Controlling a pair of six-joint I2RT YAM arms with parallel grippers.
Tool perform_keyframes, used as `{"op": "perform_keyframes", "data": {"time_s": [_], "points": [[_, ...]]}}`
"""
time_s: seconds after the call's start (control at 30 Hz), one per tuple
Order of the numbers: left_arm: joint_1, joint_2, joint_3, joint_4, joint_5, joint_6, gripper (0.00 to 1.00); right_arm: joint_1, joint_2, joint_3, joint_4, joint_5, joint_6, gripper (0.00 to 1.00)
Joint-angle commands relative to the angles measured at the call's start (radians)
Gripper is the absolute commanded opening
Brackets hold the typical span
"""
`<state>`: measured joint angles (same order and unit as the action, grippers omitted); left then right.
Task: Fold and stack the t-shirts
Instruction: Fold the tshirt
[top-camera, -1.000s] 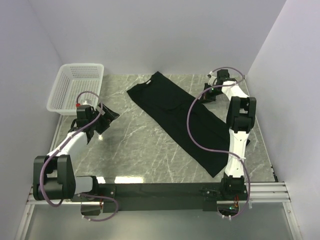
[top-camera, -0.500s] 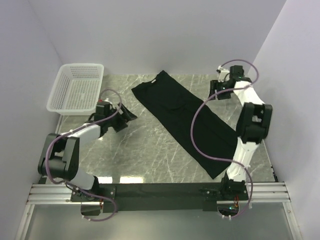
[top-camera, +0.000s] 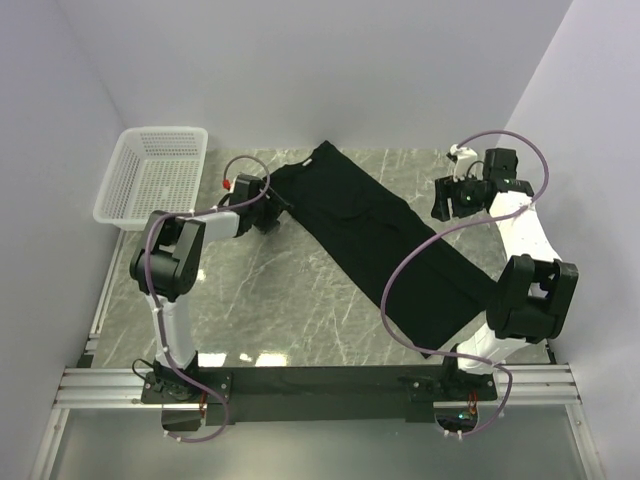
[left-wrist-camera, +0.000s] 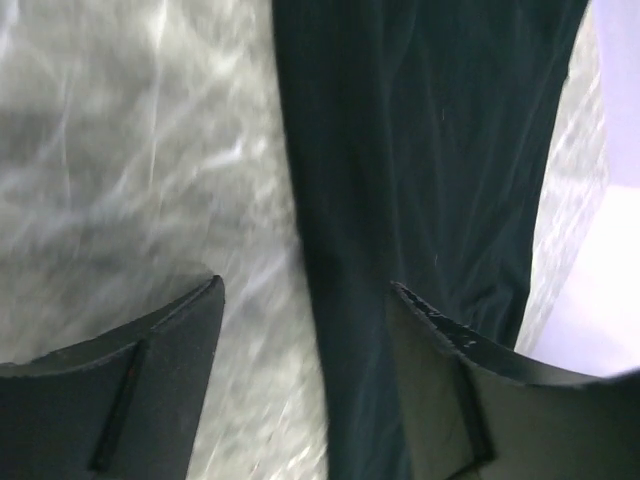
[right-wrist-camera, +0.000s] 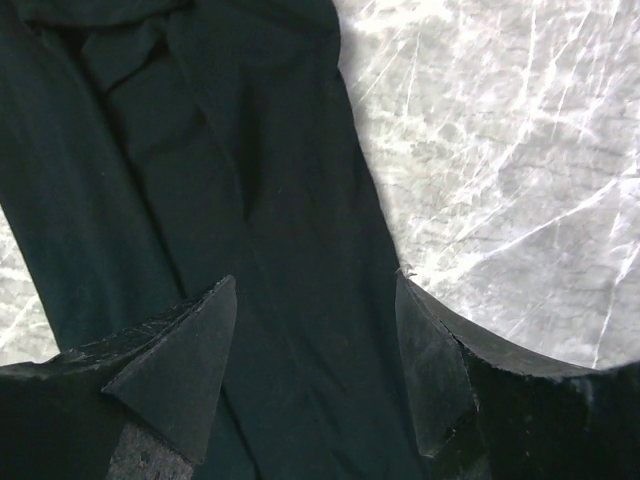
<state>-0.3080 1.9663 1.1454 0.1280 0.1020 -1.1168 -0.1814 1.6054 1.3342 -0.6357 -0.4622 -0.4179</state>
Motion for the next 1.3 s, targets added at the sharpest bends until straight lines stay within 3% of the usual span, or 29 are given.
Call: {"op": "perform_keyframes", "data": {"time_s": [0.0, 0.3, 0.4, 0.63, 0.93, 1.27], "points": [[-0.006, 0.060, 0.071, -0.089, -0.099, -0.049, 0.70, -0.009, -0.054, -0.020, 0.031, -0.027, 0.004, 0.72], [-0.005, 0.193, 0.244, -0.186, -0.159, -0.072, 0.53, -0.023, -0.045, -0.013, 0.033, -0.046, 0.036, 0.71], [-0.006, 0.229, 0.281, -0.192, -0.154, -0.083, 0.41, -0.027, -0.045, -0.007, 0.036, -0.046, 0.042, 0.71], [0.006, 0.250, 0.323, -0.171, -0.168, -0.060, 0.01, -0.049, -0.056, -0.018, 0.036, -0.053, 0.045, 0.71], [0.107, 0.154, 0.254, -0.183, -0.208, 0.011, 0.01, -0.067, -0.067, -0.032, 0.034, -0.056, 0.042, 0.71], [0.216, 0.135, 0.286, -0.241, -0.211, 0.100, 0.01, -0.069, -0.055, -0.018, 0.036, -0.062, 0.042, 0.71]]}}
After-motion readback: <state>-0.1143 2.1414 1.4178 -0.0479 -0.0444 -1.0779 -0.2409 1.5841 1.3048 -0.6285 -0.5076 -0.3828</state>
